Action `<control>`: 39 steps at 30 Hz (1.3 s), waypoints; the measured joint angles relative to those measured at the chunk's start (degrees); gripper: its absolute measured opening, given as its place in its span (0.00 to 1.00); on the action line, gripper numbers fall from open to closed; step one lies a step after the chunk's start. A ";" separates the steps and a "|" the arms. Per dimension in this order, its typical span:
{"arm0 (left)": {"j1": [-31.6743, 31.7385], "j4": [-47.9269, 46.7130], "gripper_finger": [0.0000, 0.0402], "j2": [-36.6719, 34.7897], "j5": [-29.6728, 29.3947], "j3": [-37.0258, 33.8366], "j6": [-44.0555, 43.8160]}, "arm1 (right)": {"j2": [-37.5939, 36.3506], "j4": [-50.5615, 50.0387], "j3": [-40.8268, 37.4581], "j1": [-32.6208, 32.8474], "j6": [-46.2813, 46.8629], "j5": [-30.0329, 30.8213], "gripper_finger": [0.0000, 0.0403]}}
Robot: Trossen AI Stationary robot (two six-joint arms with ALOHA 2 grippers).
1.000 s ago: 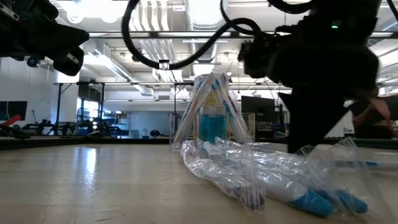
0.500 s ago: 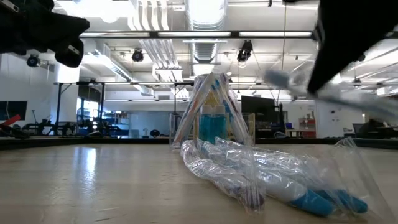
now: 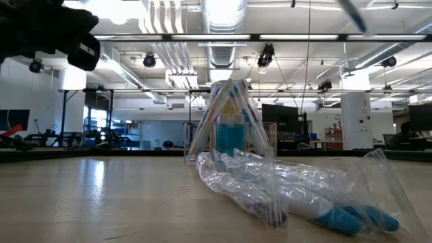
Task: Pick & Place toothbrushing station
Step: Put the blue toothbrush into the left of the transparent organizer
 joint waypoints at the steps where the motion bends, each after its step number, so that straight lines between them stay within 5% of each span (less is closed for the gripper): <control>1: -0.13 2.68 0.13 2.44 0.16 0.44 0.16 | 0.00 2.34 -0.02 -0.36 -3.09 0.23 0.02; 11: -0.38 9.04 0.47 26.74 0.61 18.02 7.84 | 0.46 24.92 -1.64 -6.26 -27.18 2.72 0.02; 18: -0.31 9.93 0.64 38.76 -0.95 31.12 14.93 | 0.44 38.42 -3.85 -9.78 -35.24 -7.01 0.02; 24: -0.31 11.97 0.68 44.17 3.93 36.56 15.31 | 0.61 39.95 -4.30 -11.93 -36.07 -9.89 0.02; 29: -0.03 12.30 0.69 47.42 -2.55 39.85 12.45 | 0.72 42.51 -5.43 -12.20 -37.91 -10.77 0.02; 39: 1.15 13.03 0.69 51.50 -1.96 42.63 11.74 | 0.61 46.65 -6.75 -12.34 -39.39 -12.96 0.02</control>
